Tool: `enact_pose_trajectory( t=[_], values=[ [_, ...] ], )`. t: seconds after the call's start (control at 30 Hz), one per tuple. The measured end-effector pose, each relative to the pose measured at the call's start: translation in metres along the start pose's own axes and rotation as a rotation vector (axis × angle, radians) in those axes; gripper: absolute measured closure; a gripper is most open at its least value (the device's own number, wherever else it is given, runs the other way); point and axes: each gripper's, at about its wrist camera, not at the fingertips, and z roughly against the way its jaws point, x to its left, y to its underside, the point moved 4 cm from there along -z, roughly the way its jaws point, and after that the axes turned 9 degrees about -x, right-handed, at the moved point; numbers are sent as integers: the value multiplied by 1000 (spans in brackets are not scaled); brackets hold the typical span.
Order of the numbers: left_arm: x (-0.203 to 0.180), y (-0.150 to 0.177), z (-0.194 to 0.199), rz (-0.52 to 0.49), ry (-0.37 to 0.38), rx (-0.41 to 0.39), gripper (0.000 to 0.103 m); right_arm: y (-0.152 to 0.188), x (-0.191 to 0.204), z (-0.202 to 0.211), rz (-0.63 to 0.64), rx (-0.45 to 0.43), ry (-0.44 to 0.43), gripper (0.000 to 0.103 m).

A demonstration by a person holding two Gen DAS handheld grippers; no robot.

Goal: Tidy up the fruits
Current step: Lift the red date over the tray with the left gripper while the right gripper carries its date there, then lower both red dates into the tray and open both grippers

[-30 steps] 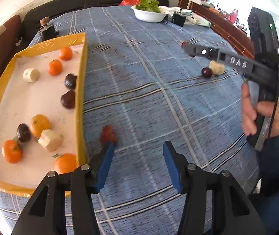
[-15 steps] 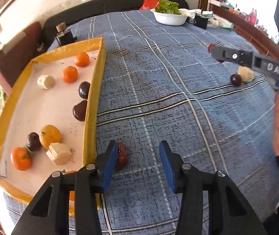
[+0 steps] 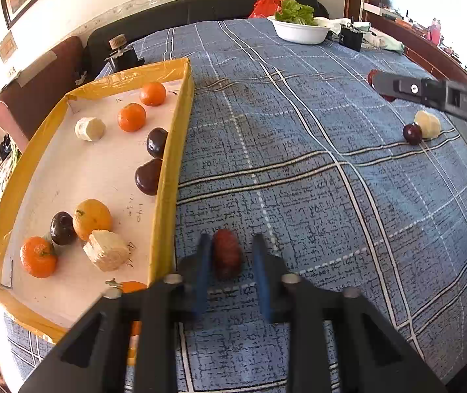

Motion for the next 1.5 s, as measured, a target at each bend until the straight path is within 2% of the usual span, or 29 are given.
enact_pose_trajectory(
  t=[0.1, 0.3, 0.4, 0.5, 0.7, 0.93, 1.13, 1.5],
  values=[
    [-6, 3, 1, -31, -21, -8, 85, 0, 0, 0, -1, 2, -1, 80],
    [-2, 2, 2, 17, -23, -35, 85, 0, 3, 1, 8, 0, -11, 80],
    [2, -1, 5, 57, 5, -58, 85, 2, 5, 0, 9, 7, -17, 80],
    [4, -10, 15, 80, 5, -110, 85, 2, 8, 0, 18, 7, -36, 80],
    [16, -27, 34, 114, -7, -192, 85, 9, 29, -2, 40, 26, -156, 80],
    [47, -27, 47, 156, -36, -233, 85, 18, 56, -6, 62, 64, -240, 80],
    [84, -19, 54, 205, -85, -258, 85, 20, 94, -13, 37, 121, -314, 80],
    [139, 4, 50, 291, -126, -258, 85, 31, 187, -43, 122, 174, -406, 79]
  ],
)
